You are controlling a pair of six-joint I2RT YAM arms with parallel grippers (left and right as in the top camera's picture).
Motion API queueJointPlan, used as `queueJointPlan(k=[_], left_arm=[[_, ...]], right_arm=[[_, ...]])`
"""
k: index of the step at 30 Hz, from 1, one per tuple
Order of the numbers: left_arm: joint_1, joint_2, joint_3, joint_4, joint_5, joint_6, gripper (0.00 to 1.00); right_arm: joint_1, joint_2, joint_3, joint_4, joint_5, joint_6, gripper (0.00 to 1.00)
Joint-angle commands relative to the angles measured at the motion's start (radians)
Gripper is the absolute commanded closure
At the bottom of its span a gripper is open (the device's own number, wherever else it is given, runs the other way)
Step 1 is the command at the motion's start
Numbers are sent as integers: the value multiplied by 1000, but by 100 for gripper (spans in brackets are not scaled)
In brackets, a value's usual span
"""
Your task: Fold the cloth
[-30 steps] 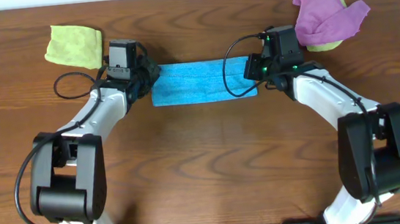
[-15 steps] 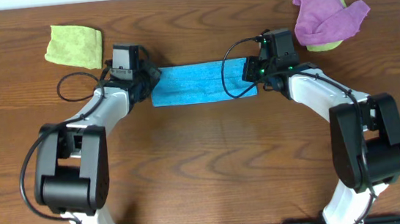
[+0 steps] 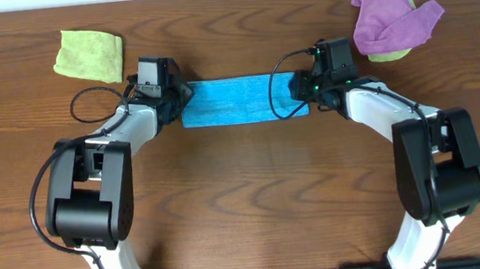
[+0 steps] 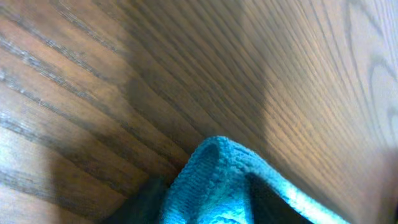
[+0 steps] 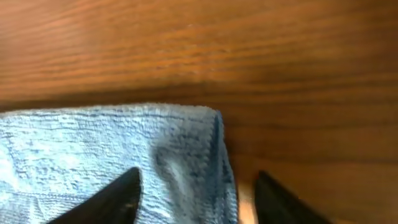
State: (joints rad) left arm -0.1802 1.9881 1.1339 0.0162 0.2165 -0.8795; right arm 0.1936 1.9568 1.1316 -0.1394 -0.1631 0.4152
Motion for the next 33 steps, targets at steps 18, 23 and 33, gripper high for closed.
queueJointPlan(k=[18, 23, 33], left_arm=[[4, -221, 23, -164, 58, 124, 33], [0, -235, 23, -167, 143, 87, 86], [-27, -179, 23, -147, 98, 37, 94]], right_arm=[[-5, -218, 15, -254, 1, 48, 21], [-5, -235, 15, -331, -68, 78, 18], [-3, -234, 13, -377, -130, 139, 8]])
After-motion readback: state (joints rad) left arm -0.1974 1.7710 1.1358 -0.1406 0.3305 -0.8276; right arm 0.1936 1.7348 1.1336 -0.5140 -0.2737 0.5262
